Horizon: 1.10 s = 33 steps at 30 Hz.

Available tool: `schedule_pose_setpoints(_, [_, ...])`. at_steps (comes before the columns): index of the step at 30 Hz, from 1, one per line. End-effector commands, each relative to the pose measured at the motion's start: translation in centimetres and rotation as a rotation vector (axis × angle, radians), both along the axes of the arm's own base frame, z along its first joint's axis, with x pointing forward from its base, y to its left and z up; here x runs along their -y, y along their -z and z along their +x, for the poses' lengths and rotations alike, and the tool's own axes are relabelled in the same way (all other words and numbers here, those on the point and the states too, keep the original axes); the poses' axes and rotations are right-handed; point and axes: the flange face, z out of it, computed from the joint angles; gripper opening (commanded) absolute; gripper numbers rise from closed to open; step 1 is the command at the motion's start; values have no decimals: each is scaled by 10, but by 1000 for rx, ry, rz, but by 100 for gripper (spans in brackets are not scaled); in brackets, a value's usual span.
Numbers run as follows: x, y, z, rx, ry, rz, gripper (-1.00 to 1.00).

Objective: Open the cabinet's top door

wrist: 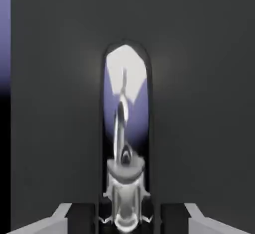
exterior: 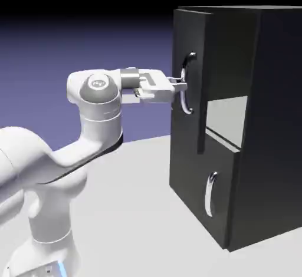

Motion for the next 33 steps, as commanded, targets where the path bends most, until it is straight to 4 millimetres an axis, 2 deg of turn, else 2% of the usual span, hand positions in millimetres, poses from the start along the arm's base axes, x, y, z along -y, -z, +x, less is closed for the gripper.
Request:
schedule_pose_setpoints(1, [-5, 0, -5, 0, 18, 0, -100])
schedule_pose_setpoints(9, [-42, 0, -40, 0, 157, 0, -100])
schedule_pose_setpoints(21, [-103, 0, -79, 0, 356, 0, -100])
schedule_pose_setpoints(27, [-144, 0, -97, 0, 479, 0, -100])
schedule_pose_setpoints(33, [-197, 0, -113, 0, 630, 0, -100])
